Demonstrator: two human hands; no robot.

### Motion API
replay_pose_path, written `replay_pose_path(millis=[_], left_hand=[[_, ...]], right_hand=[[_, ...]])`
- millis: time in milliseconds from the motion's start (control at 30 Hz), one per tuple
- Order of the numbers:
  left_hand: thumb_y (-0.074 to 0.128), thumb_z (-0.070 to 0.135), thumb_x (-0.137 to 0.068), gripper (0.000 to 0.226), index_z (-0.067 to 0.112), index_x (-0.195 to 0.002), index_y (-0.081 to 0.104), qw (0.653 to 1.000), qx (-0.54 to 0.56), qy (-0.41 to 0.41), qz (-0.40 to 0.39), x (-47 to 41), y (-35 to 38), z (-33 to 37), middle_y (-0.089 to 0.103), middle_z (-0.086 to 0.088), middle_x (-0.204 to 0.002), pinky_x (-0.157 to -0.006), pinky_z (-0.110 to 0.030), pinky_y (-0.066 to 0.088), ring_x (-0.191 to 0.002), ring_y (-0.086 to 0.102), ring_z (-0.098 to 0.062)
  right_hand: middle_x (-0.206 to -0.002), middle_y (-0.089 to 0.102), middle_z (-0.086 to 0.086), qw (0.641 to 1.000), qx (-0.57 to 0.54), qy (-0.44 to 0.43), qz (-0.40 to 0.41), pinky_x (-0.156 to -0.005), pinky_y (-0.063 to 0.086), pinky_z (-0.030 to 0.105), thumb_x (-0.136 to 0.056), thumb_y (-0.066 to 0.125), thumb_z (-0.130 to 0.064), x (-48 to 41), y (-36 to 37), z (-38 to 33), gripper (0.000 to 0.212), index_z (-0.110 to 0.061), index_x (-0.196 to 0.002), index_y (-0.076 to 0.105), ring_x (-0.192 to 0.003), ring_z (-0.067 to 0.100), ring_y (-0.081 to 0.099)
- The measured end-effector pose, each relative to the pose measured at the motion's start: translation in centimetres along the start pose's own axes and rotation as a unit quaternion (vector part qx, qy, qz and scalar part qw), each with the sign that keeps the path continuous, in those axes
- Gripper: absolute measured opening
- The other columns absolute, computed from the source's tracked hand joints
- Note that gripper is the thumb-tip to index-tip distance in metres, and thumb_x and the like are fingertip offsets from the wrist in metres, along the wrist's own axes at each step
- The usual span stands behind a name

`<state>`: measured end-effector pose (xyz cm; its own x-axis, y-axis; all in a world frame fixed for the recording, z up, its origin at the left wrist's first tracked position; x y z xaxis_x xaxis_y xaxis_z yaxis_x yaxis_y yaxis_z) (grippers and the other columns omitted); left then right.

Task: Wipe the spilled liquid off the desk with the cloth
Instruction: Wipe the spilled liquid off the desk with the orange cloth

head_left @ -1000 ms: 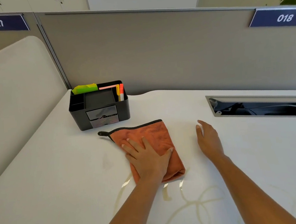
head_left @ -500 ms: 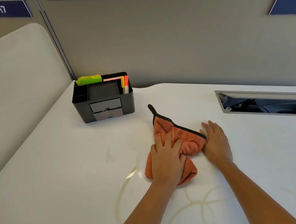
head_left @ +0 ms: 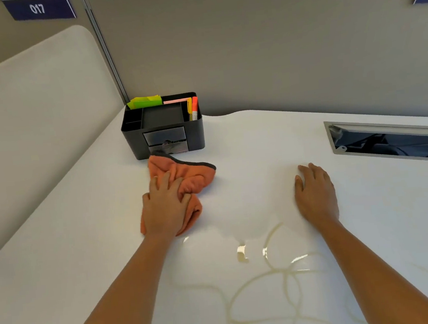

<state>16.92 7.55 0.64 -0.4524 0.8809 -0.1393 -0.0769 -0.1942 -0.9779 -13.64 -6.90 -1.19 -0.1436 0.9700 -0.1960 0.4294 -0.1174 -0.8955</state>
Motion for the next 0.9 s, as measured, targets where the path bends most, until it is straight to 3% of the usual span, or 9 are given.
replay_pose_path(millis=[200, 333, 467, 667, 767, 900], left_hand=[[0.042, 0.039, -0.091, 0.049, 0.019, -0.136, 0.041, 0.996, 0.018, -0.081, 0.022, 3.6, -1.9, -3.3, 0.036, -0.010, -0.148, -0.101, -0.051, 0.037, -0.132, 0.032, -0.036], [0.047, 0.036, -0.089, 0.044, 0.019, -0.130, 0.049, 0.993, 0.025, -0.104, 0.045, 8.1, -2.2, -2.3, 0.041, -0.008, -0.145, -0.096, -0.049, 0.040, -0.129, 0.036, -0.036], [0.047, 0.036, -0.086, 0.041, 0.023, -0.125, 0.052, 0.997, 0.035, -0.052, 0.040, 11.0, -1.5, 3.8, 0.040, -0.001, -0.146, -0.094, -0.042, 0.041, -0.130, 0.037, -0.032], [0.037, 0.042, -0.086, 0.045, 0.030, -0.129, 0.045, 0.999, 0.036, 0.034, 0.014, 9.1, 0.3, 10.1, 0.033, 0.004, -0.151, -0.098, -0.038, 0.036, -0.136, 0.029, -0.026], [0.039, 0.042, -0.088, 0.049, 0.029, -0.134, 0.040, 0.999, 0.026, 0.032, 0.000, 5.8, 0.6, 8.3, 0.028, 0.003, -0.153, -0.100, -0.041, 0.034, -0.139, 0.024, -0.025], [0.041, 0.042, -0.090, 0.054, 0.030, -0.142, 0.031, 0.999, 0.015, -0.028, 0.017, 3.5, -0.4, 2.4, 0.026, 0.003, -0.154, -0.100, -0.044, 0.034, -0.137, 0.025, -0.028]], right_hand=[[-0.152, 0.032, 0.011, 1.000, -0.009, 0.004, -0.023, -0.117, 0.022, 0.037, -0.100, 0.031, -0.025, 0.1, 0.3, 0.2, 0.044, -0.012, -0.141, 0.038, -0.142, 0.026, 0.024], [-0.152, 0.033, 0.009, 0.992, -0.105, 0.006, -0.070, -0.116, 0.022, 0.037, -0.100, 0.032, -0.025, -0.8, -0.3, 0.9, 0.043, -0.011, -0.140, 0.041, -0.142, 0.024, 0.025], [-0.154, 0.029, 0.005, 0.990, -0.098, -0.028, -0.098, -0.117, 0.021, 0.038, -0.101, 0.030, -0.028, 0.0, -1.3, 2.5, 0.045, -0.014, -0.143, 0.036, -0.143, 0.021, 0.024], [-0.156, 0.024, 0.004, 0.995, -0.028, -0.051, -0.079, -0.118, 0.017, 0.036, -0.100, 0.030, -0.030, 1.5, -1.1, 3.0, 0.047, -0.015, -0.144, 0.034, -0.145, 0.021, 0.018], [-0.156, 0.026, 0.003, 0.996, -0.027, -0.048, -0.071, -0.117, 0.018, 0.037, -0.100, 0.031, -0.030, 1.4, -1.0, 3.2, 0.046, -0.016, -0.144, 0.035, -0.145, 0.020, 0.019], [-0.155, 0.027, 0.003, 0.996, -0.028, -0.052, -0.063, -0.118, 0.019, 0.037, -0.100, 0.031, -0.030, 0.9, -0.9, 3.1, 0.046, -0.016, -0.144, 0.036, -0.144, 0.020, 0.020]])
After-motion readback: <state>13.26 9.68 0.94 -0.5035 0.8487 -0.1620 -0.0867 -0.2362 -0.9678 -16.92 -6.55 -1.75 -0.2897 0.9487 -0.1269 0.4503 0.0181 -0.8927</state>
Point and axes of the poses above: each hand's wrist, its own x-axis away from the middle knuckle, its own y-axis out of the palm, z = x × y, the point moved 8 cm from there along -x, towards the middle knuckle
